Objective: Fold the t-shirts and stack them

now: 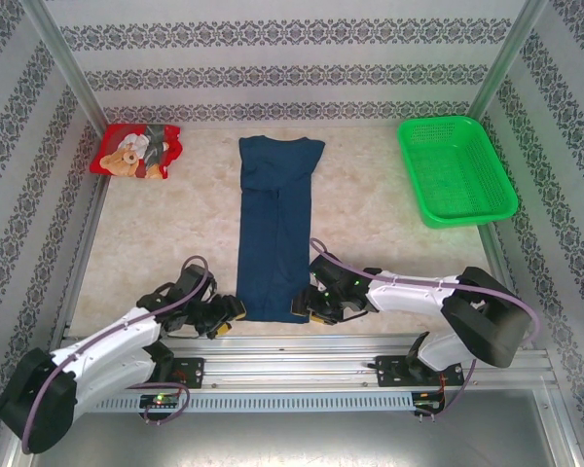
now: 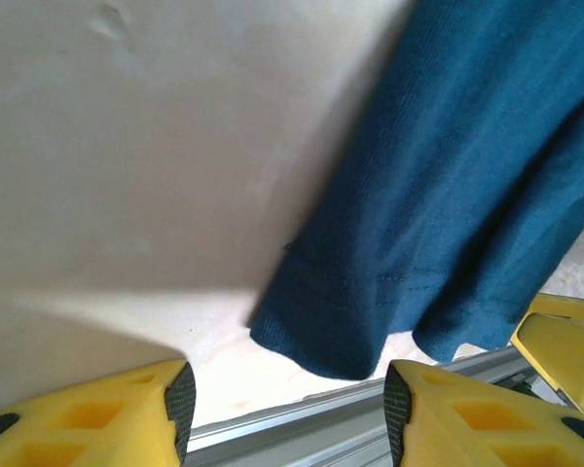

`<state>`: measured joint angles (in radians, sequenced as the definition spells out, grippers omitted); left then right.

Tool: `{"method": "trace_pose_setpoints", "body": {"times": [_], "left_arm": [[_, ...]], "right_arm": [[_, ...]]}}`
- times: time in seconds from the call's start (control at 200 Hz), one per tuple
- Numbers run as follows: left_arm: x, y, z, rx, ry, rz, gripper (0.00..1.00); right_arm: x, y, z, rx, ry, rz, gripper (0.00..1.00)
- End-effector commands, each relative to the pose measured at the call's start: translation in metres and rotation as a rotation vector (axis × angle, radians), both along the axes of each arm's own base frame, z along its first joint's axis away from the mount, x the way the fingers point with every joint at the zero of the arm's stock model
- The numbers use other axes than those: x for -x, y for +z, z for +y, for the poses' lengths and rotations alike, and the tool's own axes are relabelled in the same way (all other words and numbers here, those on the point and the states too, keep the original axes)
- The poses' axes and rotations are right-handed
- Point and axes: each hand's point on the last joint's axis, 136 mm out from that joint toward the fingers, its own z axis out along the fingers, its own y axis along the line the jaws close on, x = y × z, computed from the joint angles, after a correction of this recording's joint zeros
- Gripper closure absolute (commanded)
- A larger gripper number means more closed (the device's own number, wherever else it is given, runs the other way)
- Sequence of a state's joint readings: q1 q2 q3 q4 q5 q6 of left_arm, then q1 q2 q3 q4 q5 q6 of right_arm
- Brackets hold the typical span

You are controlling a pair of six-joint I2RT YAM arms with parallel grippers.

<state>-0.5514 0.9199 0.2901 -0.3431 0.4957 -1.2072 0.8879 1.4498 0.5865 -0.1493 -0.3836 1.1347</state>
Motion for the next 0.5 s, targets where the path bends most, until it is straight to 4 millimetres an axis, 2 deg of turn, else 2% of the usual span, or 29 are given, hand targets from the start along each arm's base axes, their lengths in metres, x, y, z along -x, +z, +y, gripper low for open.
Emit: {"method": "trace_pose_setpoints", "body": {"times": [0.0,0.175,0.345,0.495], "left_arm": [[-0.023,0.015,-0.02,0.049,-0.023,-0.099,0.46],[-0.035,0.012,-0.019,0.022,-0.002,-0.135,0.51],[-0.057,0.023,-0.037,0.071,-0.011,-0.184,0.53],[-0.072,0.031,-0.048,0.07,-0.033,-0.204,0.56]], "right_arm": [[0.005,-0.009,0.019,-0.048,0.041,0.008,0.46],[0.004,-0.009,0.027,-0.059,0.053,0.011,0.46],[0.004,-0.01,0.034,-0.065,0.063,0.02,0.51],[0.0,-0.009,0.042,-0.076,0.073,0.024,0.59]]}}
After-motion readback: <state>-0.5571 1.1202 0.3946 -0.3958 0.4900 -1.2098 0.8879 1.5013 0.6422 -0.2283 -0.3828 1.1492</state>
